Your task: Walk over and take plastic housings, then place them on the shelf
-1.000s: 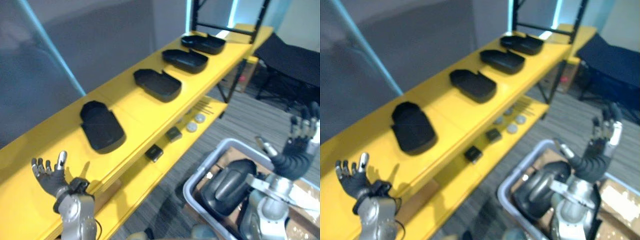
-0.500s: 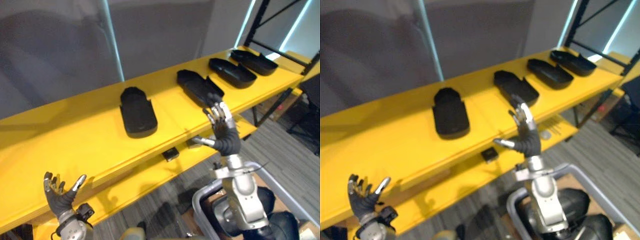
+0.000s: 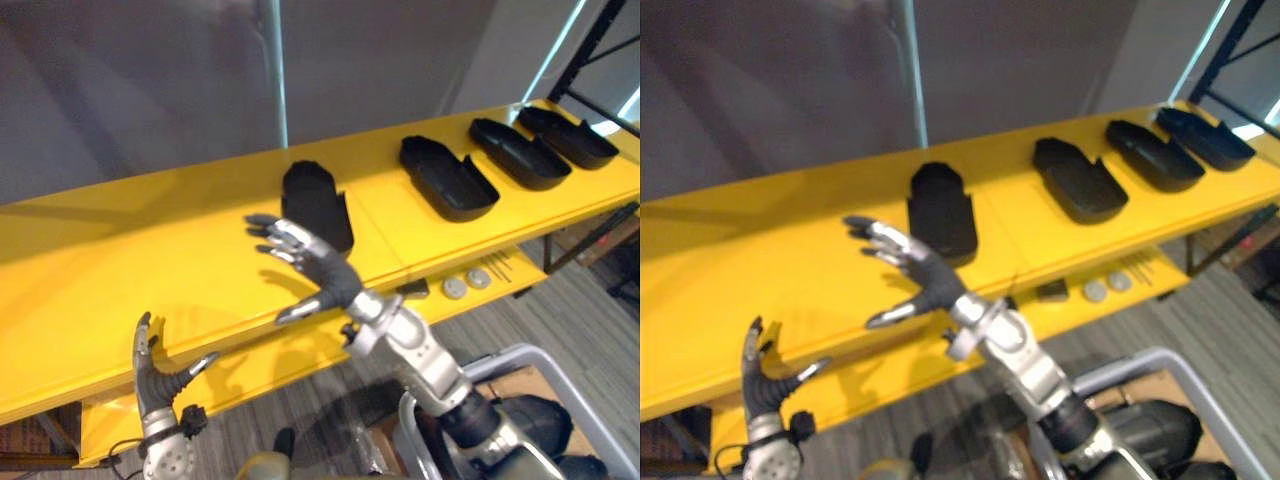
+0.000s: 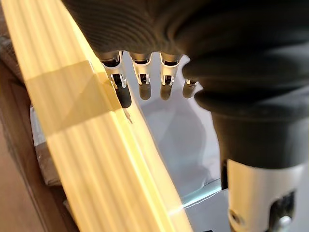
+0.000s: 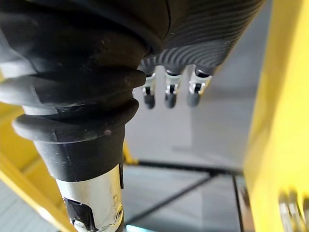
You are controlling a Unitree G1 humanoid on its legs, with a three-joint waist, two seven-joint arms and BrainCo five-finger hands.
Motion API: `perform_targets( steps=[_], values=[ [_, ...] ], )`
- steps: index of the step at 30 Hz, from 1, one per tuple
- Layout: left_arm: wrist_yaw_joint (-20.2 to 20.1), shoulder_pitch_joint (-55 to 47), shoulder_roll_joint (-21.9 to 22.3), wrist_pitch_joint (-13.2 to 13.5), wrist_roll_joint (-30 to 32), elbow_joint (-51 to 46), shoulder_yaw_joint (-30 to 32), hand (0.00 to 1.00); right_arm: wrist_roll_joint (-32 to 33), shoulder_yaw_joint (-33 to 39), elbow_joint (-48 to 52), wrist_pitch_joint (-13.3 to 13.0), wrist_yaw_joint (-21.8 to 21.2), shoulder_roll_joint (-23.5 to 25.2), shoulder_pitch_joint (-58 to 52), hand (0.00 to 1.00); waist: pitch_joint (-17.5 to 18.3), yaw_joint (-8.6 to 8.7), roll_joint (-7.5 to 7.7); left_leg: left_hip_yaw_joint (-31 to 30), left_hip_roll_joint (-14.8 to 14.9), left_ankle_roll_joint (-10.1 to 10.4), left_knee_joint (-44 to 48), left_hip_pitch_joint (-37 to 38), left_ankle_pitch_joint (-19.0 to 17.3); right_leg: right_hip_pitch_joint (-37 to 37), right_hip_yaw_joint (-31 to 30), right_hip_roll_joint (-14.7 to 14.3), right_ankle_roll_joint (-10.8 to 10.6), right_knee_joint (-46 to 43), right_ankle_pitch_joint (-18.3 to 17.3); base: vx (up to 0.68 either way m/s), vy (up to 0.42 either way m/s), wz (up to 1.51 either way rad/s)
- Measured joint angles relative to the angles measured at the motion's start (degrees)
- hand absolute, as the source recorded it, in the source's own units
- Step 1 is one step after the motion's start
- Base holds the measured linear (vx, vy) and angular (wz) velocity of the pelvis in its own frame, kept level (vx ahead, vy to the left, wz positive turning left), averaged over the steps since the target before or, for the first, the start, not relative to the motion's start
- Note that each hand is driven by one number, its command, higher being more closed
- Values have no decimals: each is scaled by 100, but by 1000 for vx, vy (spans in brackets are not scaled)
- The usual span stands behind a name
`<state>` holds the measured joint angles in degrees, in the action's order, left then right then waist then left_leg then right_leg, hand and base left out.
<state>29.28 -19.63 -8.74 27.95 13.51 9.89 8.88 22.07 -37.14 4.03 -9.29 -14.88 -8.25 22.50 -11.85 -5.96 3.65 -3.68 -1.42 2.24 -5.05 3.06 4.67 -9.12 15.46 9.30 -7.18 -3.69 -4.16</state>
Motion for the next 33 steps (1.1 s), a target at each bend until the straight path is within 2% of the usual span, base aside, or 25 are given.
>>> perform_targets(
  steps=[2,3,4,6,8,9,10,11,14,15,16,19,21,23,24,25,27,30,31,33],
  values=[
    [82,60,11,104,82,109,-14,0,-91,-118,-196,67,45,57,60,0,-5,0,-8,-27,-3,0,-2,-12,13,8,21,0,-5,-7,-6,-51,1,8],
    [300,126,55,349,103,226,-13,0,-300,-277,-428,81,200,97,88,0,-15,-6,-5,-42,-4,0,-6,-24,36,34,40,-3,-10,-13,-29,-58,0,5],
    [377,133,100,400,85,223,-8,0,-384,-340,-500,84,270,111,87,0,-20,-7,6,-45,-2,-4,-8,-32,41,46,52,-3,-4,-19,-43,-64,-2,3],
    [559,142,256,566,-271,94,32,0,-634,-494,-547,139,598,125,80,0,-36,-12,52,-57,12,33,-8,-110,84,144,65,-15,-12,-33,-108,-40,-9,7],
    [876,150,527,716,-734,-457,378,0,-845,-482,-756,242,1145,254,81,0,-85,-26,132,-143,26,23,-7,-171,142,149,181,-40,26,-25,-110,-11,-31,24],
    [959,142,554,742,-856,-638,451,0,-854,-463,-850,274,1249,283,77,0,-78,-42,143,-206,25,22,-5,-190,152,147,209,-43,45,-25,-100,16,-43,30],
    [1176,143,588,877,-915,-998,593,0,-890,-439,-1024,312,1407,300,74,0,-41,-116,210,-238,27,36,-3,-218,179,125,292,-48,63,-38,-69,43,-52,29],
    [1415,142,599,1008,-913,-1384,671,0,-941,-443,-1196,317,1522,313,74,0,-41,-185,214,-300,22,39,0,-236,188,101,338,-52,75,-10,-56,40,-42,26],
    [1884,130,736,1244,-915,-2042,853,0,-943,-465,-1615,321,1636,423,72,0,-53,-289,190,-368,-14,39,-1,-255,194,83,367,-68,80,-5,-52,1,-31,11],
    [2008,131,745,1245,-911,-2065,882,0,-943,-468,-1681,321,1644,449,71,0,-54,-290,186,-370,-14,39,-2,-255,194,78,368,-66,82,-5,-51,-18,-11,5],
    [2338,130,748,1222,-855,-2048,928,0,-943,-476,-1793,318,1673,488,71,0,-61,-293,175,-371,-14,37,-3,-254,192,65,367,-67,90,-6,-46,0,0,0],
    [3146,194,836,958,-783,-1932,1312,0,-943,-533,-2054,290,1750,551,59,0,-81,-297,130,-369,-7,44,-4,-238,183,61,363,-72,114,-29,-53,-44,-5,-1],
    [3535,200,894,761,-698,-1656,1718,0,-945,-617,-2165,286,1750,564,-3,0,-75,-296,101,-364,-1,60,-5,-206,172,58,361,-76,181,-59,-94,-46,-8,-3],
    [3639,180,915,470,-625,-1231,2018,0,-947,-671,-2293,234,1749,582,-43,0,-80,-300,78,-357,20,79,-5,-208,184,68,362,-105,249,-65,-141,-59,-16,0],
    [3591,151,864,186,-636,-838,2032,0,-951,-684,-2298,207,1747,605,-49,0,-79,-303,66,-354,70,95,-3,-220,193,88,333,-125,249,-37,-144,-69,-36,-1],
    [3542,143,805,26,-646,-591,2030,0,-953,-694,-2299,199,1743,614,-56,0,-76,-309,61,-354,82,103,-3,-225,198,86,331,-139,249,-17,-142,-50,-43,-2],
    [3215,159,608,-597,-907,557,1957,0,-994,-693,-2389,195,1717,663,-103,0,-70,-315,62,-341,154,128,-2,-227,214,73,314,-191,273,41,-115,-36,-45,-5],
    [2915,153,528,-972,-1158,1418,1970,0,-1002,-629,-2483,103,1676,668,-100,0,-69,-328,58,-335,207,159,2,-241,222,60,301,-250,294,108,-69,-17,-55,-4],
    [2685,132,509,-1123,-1352,1831,2001,0,-1002,-557,-2514,99,1662,668,-100,0,-69,-338,48,-336,240,169,3,-243,228,42,303,-283,304,145,-53,-8,-64,0],
    [2355,81,508,-1210,-1503,2369,2086,0,-1002,-408,-2617,96,1633,665,-98,0,-60,-382,31,-339,279,187,4,-240,229,27,303,-325,310,166,-50,-6,-63,-1]
  ],
)
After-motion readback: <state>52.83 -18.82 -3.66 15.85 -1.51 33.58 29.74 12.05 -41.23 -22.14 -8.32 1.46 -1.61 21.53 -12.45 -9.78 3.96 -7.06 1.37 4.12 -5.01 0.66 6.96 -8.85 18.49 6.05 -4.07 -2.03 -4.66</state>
